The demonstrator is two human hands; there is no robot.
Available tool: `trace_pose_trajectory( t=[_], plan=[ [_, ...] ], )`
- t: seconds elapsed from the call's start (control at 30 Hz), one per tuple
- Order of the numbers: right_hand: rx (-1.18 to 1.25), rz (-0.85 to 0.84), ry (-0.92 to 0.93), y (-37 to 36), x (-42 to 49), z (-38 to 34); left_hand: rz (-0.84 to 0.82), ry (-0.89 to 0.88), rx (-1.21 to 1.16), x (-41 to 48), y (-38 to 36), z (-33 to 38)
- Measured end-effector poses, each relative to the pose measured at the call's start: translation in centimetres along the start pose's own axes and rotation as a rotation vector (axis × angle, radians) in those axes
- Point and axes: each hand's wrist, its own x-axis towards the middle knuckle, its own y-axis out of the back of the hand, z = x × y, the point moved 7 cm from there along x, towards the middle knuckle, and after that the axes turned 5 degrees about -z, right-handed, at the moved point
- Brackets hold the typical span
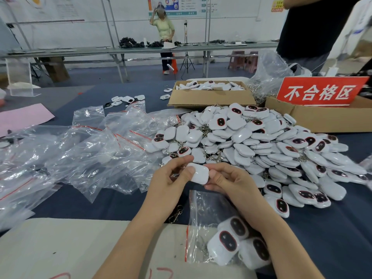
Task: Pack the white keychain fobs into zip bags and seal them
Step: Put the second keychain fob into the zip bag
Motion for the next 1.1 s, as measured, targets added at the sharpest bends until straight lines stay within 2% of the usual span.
trace_pose_trajectory(
  t=[0.4, 0.53, 0.6, 0.67, 0.73, 0.87, 1.0, 1.1],
  plan=[
    [0.054, 0.043, 0.004, 0.4, 0.1, 0.2, 0.038, -0.041, 0.056, 0.0, -0.2, 0.4],
    [0.053, 0.029, 0.017, 0.5, 0.1, -0.1, -0.045, -0.058, 0.125, -0.3, -0.9, 0.8],
    [0.033, 0.001, 0.019, 0.3, 0.0, -0.3, -0.028, -0.062, 0.131, -0.9, -0.5, 1.3],
    [-0.03, -0.019, 0.017, 0.3, -0.1, -0.4, 0.046, -0.095, 0.156, -1.7, 1.1, 2.0],
    [-0.198, -0.044, 0.017, 0.2, 0.0, -0.6, 0.076, -0.119, 0.228, -3.2, 2.8, 2.6],
    [-0.592, -0.177, -0.015, -0.7, -0.1, -0.5, -0.005, -0.032, 0.349, -6.8, 4.2, 2.0],
    [-0.627, -0.247, -0.048, -1.6, -0.3, 0.0, -0.161, -0.015, 0.299, -8.2, 2.4, 1.7],
    [-0.608, -0.243, -0.045, -1.5, -0.3, -0.1, -0.201, -0.034, 0.233, -8.3, 1.1, 2.5]
  ],
)
